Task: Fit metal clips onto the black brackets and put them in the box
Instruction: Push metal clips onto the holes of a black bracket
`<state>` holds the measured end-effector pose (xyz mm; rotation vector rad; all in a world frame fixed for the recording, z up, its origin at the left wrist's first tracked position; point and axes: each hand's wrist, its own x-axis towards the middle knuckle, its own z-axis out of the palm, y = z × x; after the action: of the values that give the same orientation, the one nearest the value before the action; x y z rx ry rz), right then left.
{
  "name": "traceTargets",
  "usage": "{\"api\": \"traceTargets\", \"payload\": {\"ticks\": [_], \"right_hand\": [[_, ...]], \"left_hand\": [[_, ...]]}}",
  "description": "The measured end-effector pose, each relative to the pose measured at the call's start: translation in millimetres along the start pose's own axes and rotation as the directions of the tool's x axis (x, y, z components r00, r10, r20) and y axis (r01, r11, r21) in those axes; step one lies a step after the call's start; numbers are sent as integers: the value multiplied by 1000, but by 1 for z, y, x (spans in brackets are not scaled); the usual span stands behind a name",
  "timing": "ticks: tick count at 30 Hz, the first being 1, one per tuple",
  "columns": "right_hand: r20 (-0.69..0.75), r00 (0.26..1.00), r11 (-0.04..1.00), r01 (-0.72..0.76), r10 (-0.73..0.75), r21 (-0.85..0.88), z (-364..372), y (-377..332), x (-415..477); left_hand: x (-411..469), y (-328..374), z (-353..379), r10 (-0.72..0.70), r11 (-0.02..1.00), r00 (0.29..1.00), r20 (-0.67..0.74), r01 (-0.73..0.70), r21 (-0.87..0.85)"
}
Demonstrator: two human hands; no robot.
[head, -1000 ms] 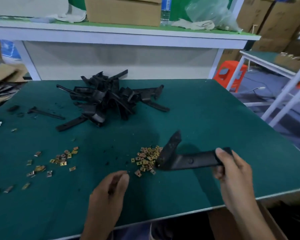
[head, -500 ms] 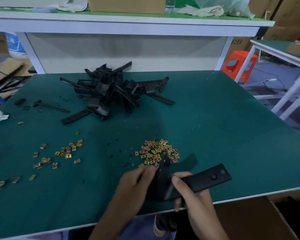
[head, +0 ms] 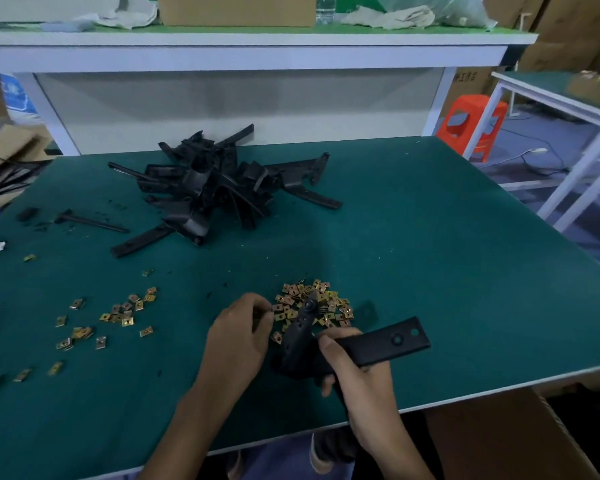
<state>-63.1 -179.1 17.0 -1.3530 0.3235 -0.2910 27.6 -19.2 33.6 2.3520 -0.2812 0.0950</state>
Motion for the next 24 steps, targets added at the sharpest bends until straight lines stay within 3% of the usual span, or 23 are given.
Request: {"api": "traceTargets", "payload": {"ticks": [4, 7, 10, 14, 19, 24], "right_hand": [[19, 999, 996, -29, 27, 82, 0, -2, -2], [36, 998, 985, -52, 47, 165, -1, -4, -2], [67, 997, 978, -60, 47, 202, -4, -5, 0], [111, 993, 975, -66, 43, 210, -10, -4, 1], [153, 987, 980, -78, 50, 182, -12, -2, 2], [164, 985, 986, -81, 57, 145, -11, -2, 3]], "left_hand": [[-28, 9, -13, -102, 915, 994, 41, 110, -389], [-41, 12, -19, -201, 735, 974, 108, 223, -641], [-50, 12, -20, -220, 564, 946, 238, 323, -760], [-56, 18, -19, -186, 432, 929, 320, 370, -822], [-53, 26, -16, -209, 401, 923, 322, 382, -833], [-53, 27, -21, -207, 477, 920, 333, 392, -787]]}}
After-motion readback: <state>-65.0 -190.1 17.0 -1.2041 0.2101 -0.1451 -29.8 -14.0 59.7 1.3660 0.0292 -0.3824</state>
